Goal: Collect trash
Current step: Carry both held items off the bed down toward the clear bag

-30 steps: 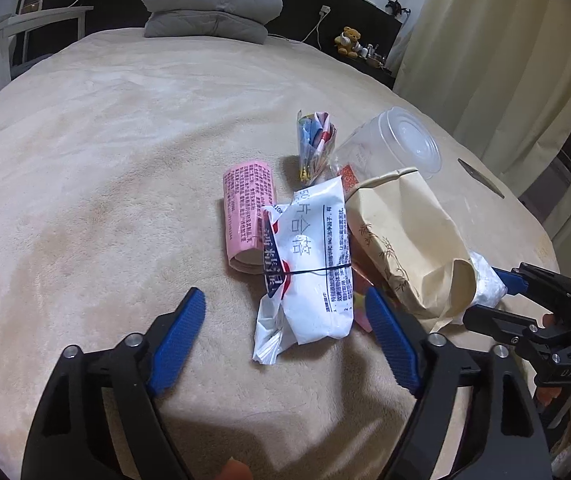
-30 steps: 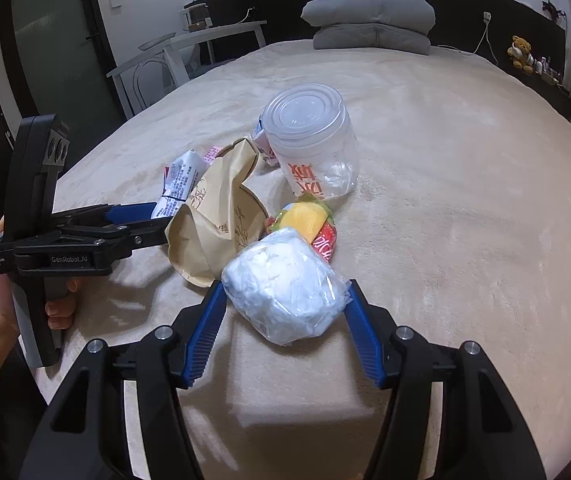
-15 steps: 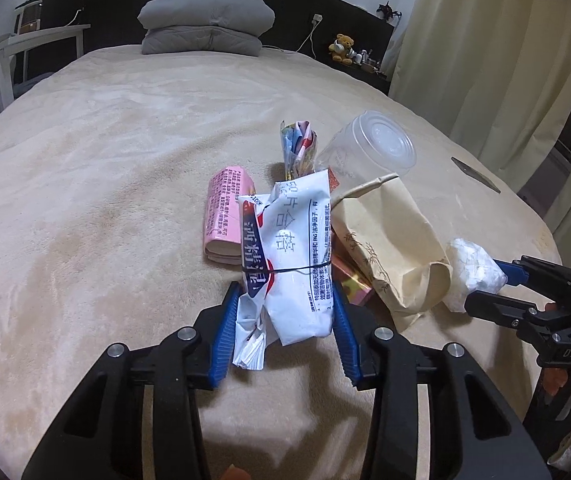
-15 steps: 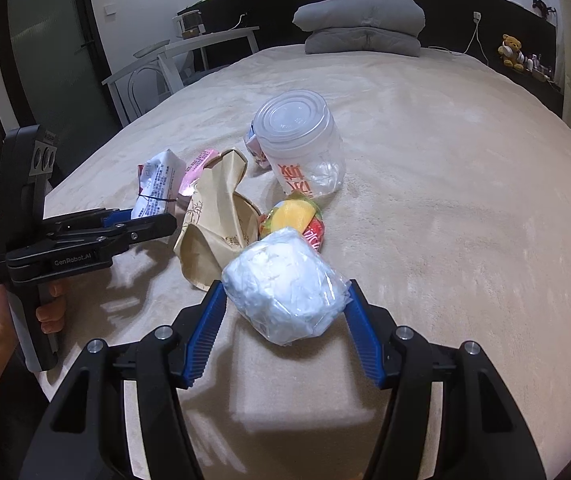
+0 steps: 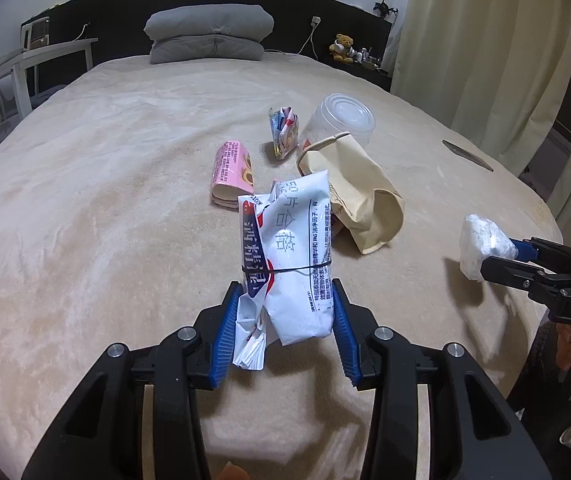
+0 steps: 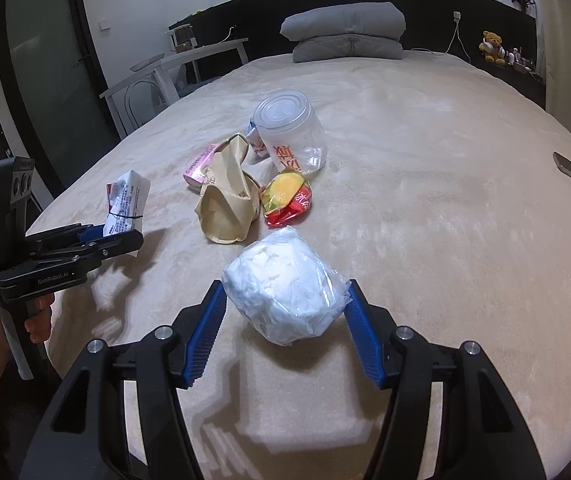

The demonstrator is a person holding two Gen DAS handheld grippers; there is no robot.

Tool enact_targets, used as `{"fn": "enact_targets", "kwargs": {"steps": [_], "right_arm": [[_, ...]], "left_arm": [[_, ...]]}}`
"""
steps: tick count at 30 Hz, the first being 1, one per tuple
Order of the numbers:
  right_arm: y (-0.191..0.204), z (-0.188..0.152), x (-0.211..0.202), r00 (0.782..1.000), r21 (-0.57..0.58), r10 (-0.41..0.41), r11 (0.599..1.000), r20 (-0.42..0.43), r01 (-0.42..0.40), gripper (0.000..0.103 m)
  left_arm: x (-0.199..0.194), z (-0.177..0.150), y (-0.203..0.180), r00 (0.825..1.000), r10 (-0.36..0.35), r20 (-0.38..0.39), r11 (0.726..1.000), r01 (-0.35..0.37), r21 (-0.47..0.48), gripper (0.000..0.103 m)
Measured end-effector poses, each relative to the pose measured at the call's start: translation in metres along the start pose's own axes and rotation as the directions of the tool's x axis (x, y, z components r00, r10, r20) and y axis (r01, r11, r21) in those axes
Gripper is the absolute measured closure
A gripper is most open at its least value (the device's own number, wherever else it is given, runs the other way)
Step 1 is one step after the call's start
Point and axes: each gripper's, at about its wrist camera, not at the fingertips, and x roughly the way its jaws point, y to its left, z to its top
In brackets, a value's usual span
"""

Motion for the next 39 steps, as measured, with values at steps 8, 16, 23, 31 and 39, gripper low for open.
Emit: {"fn": "enact_targets", "kwargs": {"steps": [8,16,23,31,39], "right_arm": [[0.017,-0.031,-0.019,1.000,-0.051,0.000,0.999,-0.009,0.000,0.043],[0.034,-0.061,-0.035,1.000,-0.085,0.015,0.996,-0.021,-0.017,0.043],[0.044,-0.083,-0.048,0.999,-0.095,0.027,0.995,-0.033,-0.031,0.043],[0.055,-0.109,-0.062,0.998,-0.103,0.038,0.994,-0.053,-0.043,0.043],[0.065,-0.132,-0.075,0.994,-0.075,0.063,0.995,-0.087,-0.069,0.043]], "left_arm": [[-0.016,-0.042,-0.016,1.000,0.011,-0.023,1.000,-0.012,-0.027,0.060],[-0.031,-0.071,-0.035,0.999,0.035,-0.038,0.999,-0.034,0.015,0.060],[-0.043,-0.100,-0.057,0.997,0.047,-0.066,0.997,-0.042,0.072,0.060],[-0.060,-0.134,-0.080,0.994,0.043,-0.099,0.995,-0.034,0.090,0.060],[-0.067,-0.171,-0.105,0.981,0.019,-0.193,0.997,-0.004,0.078,0.060]]}}
